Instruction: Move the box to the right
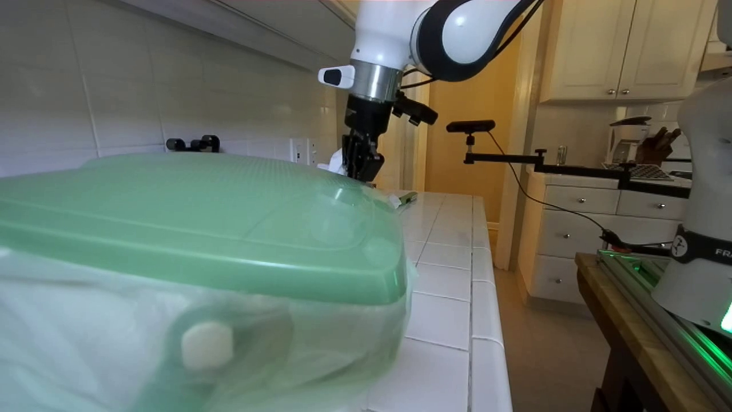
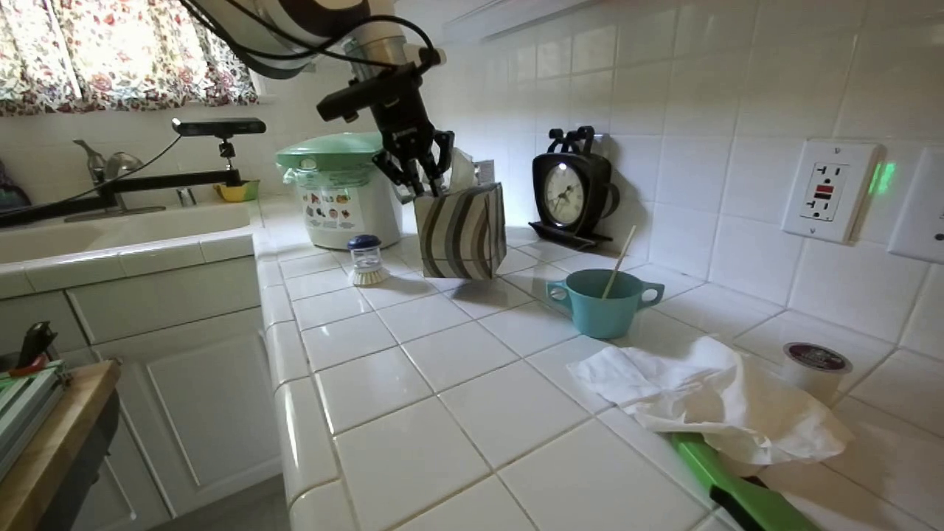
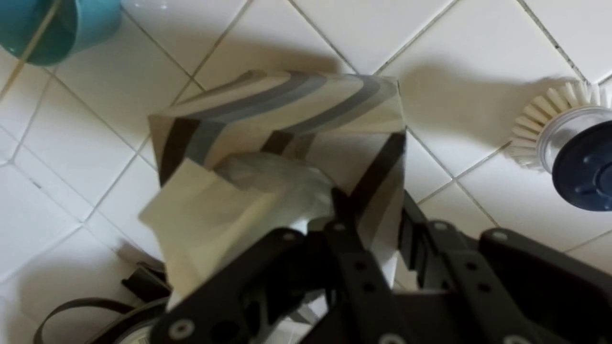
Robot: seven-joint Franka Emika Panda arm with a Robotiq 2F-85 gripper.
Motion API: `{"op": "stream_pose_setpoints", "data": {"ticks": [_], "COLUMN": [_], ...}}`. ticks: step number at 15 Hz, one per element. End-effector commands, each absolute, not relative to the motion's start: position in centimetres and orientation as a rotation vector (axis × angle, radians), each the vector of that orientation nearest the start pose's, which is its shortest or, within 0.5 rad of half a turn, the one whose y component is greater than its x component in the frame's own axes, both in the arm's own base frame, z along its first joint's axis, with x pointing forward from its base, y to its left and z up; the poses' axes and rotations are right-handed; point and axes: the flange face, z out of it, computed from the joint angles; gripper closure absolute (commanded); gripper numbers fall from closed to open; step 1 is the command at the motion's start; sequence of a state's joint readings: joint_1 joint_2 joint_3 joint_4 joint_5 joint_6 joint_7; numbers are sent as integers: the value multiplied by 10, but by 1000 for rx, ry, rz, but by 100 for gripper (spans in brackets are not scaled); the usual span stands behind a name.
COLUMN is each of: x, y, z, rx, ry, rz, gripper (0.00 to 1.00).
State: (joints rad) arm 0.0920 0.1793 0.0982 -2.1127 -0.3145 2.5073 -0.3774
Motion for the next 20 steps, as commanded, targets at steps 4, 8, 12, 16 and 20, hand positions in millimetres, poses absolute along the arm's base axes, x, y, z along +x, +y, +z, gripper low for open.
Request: {"op": "stream_pose_setpoints", "data": {"ticks": [4, 8, 12, 16, 20], "x": [527, 487, 452, 428, 424], "y": [135, 141, 121, 70, 9], "z": [376, 377, 377, 380, 389], "rx": [-3098, -3208, -3305, -3361, -3378], "ry": [-1238, -998, -664, -323, -130], "rz": [-184, -115, -93, -124, -189], "gripper": [94, 94, 94, 94, 94]}}
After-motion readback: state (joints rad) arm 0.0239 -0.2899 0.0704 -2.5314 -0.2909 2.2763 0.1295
